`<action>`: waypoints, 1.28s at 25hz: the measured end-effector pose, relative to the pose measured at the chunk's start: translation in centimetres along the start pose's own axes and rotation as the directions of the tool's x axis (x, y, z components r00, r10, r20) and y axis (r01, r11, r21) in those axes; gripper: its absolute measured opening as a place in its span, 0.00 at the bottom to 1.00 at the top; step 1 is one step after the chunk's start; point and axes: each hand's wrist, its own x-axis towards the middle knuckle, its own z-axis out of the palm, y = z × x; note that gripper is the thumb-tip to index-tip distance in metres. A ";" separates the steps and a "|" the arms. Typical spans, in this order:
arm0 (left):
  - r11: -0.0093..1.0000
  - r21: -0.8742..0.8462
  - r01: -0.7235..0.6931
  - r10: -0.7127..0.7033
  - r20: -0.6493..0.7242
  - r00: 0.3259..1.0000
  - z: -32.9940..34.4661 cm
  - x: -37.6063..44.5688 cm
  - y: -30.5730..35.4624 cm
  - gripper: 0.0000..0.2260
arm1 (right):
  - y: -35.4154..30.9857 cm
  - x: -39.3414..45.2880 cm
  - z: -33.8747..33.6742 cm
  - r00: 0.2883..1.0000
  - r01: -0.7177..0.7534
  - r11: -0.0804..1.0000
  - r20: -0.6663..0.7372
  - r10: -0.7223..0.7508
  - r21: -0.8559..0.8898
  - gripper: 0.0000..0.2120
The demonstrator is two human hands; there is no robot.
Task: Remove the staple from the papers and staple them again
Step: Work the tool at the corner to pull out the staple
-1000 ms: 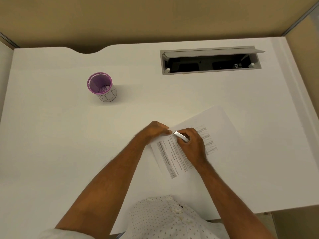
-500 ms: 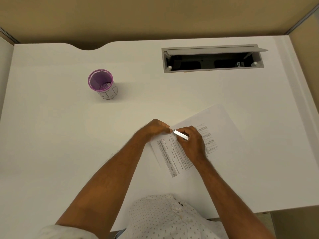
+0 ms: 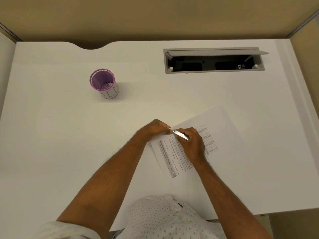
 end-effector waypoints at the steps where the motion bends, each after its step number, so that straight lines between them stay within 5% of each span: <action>1: 1.000 0.001 0.004 -0.004 0.003 1.000 0.0 0.0 0.0 0.07 | 0.0 0.1 -0.1 1.000 -0.014 1.000 0.014 0.014 -0.005 0.11; 5: 1.000 0.002 0.002 -0.002 0.026 1.000 -0.1 -0.2 -0.1 0.09 | -0.2 0.6 -0.5 0.989 -0.116 0.993 0.089 0.119 -0.033 0.14; 11: 0.999 -0.032 -0.003 0.004 0.037 0.999 -0.1 -0.4 -0.2 0.12 | -0.1 2.8 -2.2 0.951 -0.293 0.932 0.161 0.263 0.213 0.11; 16: 1.000 -0.010 0.024 -0.024 0.024 0.999 -0.1 -0.4 -0.1 0.08 | -0.3 1.7 -1.8 0.975 -0.163 0.984 0.164 0.150 0.066 0.10; 20: 1.000 0.018 0.019 -0.019 0.019 1.000 -0.1 -0.3 0.0 0.08 | -0.1 0.1 -0.6 0.999 0.033 0.988 0.019 -0.030 -0.148 0.09; 32: 0.999 0.001 0.040 -0.040 -0.002 0.999 0.0 0.0 0.1 0.06 | 0.4 0.0 0.3 0.999 0.038 0.982 0.004 -0.038 -0.187 0.08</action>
